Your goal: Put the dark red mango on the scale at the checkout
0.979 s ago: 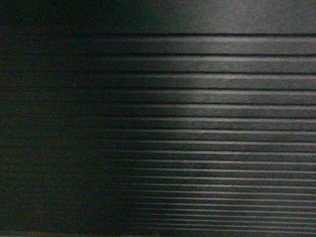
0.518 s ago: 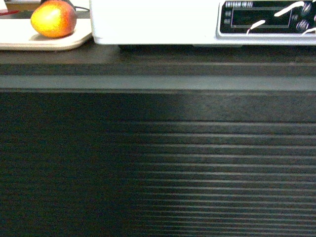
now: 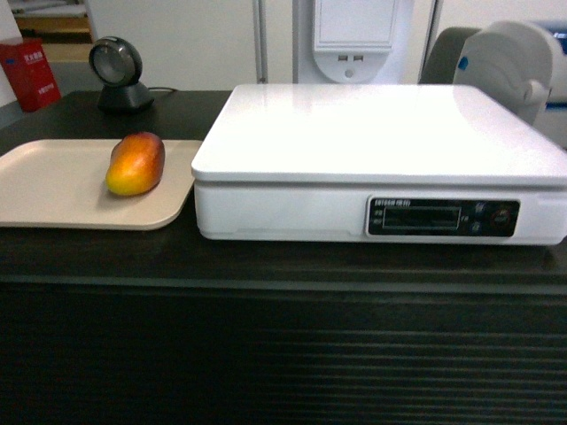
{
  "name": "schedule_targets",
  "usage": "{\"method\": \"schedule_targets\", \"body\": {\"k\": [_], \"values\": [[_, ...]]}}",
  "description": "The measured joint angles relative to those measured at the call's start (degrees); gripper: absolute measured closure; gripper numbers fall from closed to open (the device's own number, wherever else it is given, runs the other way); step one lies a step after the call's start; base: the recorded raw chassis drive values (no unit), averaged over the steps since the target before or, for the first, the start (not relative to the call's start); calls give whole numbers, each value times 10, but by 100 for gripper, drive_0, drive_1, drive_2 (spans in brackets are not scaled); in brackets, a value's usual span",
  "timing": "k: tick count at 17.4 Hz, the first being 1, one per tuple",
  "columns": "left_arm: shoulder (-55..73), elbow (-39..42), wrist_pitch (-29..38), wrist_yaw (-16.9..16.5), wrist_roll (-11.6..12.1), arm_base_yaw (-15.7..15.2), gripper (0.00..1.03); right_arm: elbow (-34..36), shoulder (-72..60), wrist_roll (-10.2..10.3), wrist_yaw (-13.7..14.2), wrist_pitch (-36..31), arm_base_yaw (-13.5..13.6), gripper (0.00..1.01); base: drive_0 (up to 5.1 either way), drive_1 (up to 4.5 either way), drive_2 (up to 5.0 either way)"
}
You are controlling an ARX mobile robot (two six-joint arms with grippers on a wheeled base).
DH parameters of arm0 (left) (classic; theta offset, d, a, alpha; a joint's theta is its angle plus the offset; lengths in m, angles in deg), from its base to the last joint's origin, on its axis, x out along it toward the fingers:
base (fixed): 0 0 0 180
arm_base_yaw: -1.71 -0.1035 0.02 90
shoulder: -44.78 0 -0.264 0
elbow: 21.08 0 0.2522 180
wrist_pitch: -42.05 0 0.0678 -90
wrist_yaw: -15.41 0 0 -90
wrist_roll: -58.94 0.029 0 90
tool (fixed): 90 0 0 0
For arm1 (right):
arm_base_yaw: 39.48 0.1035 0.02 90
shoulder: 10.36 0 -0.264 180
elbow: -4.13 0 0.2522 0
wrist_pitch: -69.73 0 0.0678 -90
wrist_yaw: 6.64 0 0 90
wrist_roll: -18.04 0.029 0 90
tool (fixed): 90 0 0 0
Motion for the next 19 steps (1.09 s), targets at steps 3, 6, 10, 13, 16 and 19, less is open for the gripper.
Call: {"method": "schedule_targets", "body": {"k": [3, 6, 10, 13, 16, 19], "values": [[0, 0, 2, 0, 0, 0, 5, 0, 0, 0, 0, -2, 0, 3, 0, 0, 0], [0, 0, -2, -1, 0, 0, 5, 0, 0, 0, 0, -1, 0, 3, 0, 0, 0], [0, 0, 0, 0, 0, 0, 5, 0, 0, 0, 0, 0, 0, 3, 0, 0, 0], [0, 0, 0, 0, 0, 0, 5, 0, 0, 0, 0, 0, 0, 3, 0, 0, 0], [0, 0, 0, 0, 0, 0, 5, 0, 0, 0, 0, 0, 0, 3, 0, 0, 0], [0, 0, 0, 0, 0, 0, 5, 0, 0, 0, 0, 0, 0, 3, 0, 0, 0]]}}
